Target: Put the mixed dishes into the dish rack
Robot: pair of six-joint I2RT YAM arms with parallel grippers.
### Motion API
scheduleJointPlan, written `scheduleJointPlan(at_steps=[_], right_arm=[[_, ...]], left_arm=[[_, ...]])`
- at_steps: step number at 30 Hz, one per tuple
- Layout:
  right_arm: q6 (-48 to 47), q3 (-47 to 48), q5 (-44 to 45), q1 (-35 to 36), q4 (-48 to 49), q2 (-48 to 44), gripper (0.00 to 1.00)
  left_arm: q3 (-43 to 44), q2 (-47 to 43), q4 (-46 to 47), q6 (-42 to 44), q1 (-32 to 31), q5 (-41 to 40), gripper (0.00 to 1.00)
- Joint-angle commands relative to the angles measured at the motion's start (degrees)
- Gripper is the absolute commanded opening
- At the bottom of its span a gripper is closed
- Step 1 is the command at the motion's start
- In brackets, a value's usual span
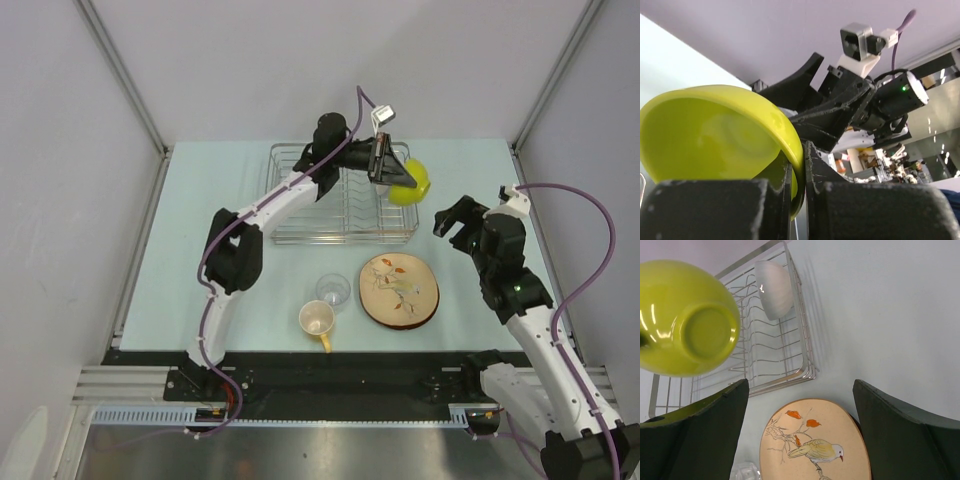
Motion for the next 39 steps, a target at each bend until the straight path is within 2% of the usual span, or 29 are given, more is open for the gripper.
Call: scheduleJointPlan(at_steps=[1,3,8,12,18,30,32,33,35,36,38,39], right_arm=[[0.06,-0.02,0.76,-0.02,0.51,-0.10,0.90],[0.06,-0.02,0.59,-0.02,0.51,-0.01,0.90],[0.32,-0.02,0.15,-0.11,1.39,0.25,0.90],[0.59,-0.02,-0.20,-0.20,1.66,0.43,0.90],[0.76,0.07,-0.47,-0.11,1.74,0.08,0.91],[1.11,-0.02,-0.82,-0.03,1.13,-1.16,0.91],[1.29,0.07,-0.65,-0.11,0.52,-1.42,0.91],[1.20,-0.02,-0.65,-0.11,0.43,-1.42,0.91],[1.29,-0.02,-0.65,-0.03,-0.01,-1.68,0.91],[1.20,0.07,-0.56,-0.11,-0.10,-1.77,0.91],[1.11,-0.02,-0.64,-0.20,-0.19,-1.86,0.91],[1.20,-0.02,-0.65,-0.11,-0.28,-1.86,0.91]], left_arm=[[-2.15,-1.72,9.26,-1.86,0.26,-6.08,0.00],[-2.95,-2.86,0.84,6.82,0.26,-9.87,0.00],[-4.53,-2.25,-5.88,13.54,-0.09,-17.79,0.00],[-9.53,-3.30,-6.15,15.66,-0.88,-22.80,0.00],[-11.56,-3.39,-10.11,20.93,-3.25,-29.92,0.00],[-13.76,-1.02,-7.30,22.96,-5.19,-32.30,0.01],[-14.03,-0.67,-6.95,22.78,-5.10,-32.39,0.06],[-14.37,-0.58,-6.69,22.61,-5.10,-32.47,0.16],[-14.55,-0.32,-6.25,22.17,-5.10,-32.21,0.27],[-14.99,-0.32,-6.07,22.16,-5.10,-32.12,0.46],[-15.08,-0.49,-6.42,22.69,-5.10,-32.21,0.55],[-15.08,-0.58,-6.51,22.69,-5.01,-32.30,0.64]])
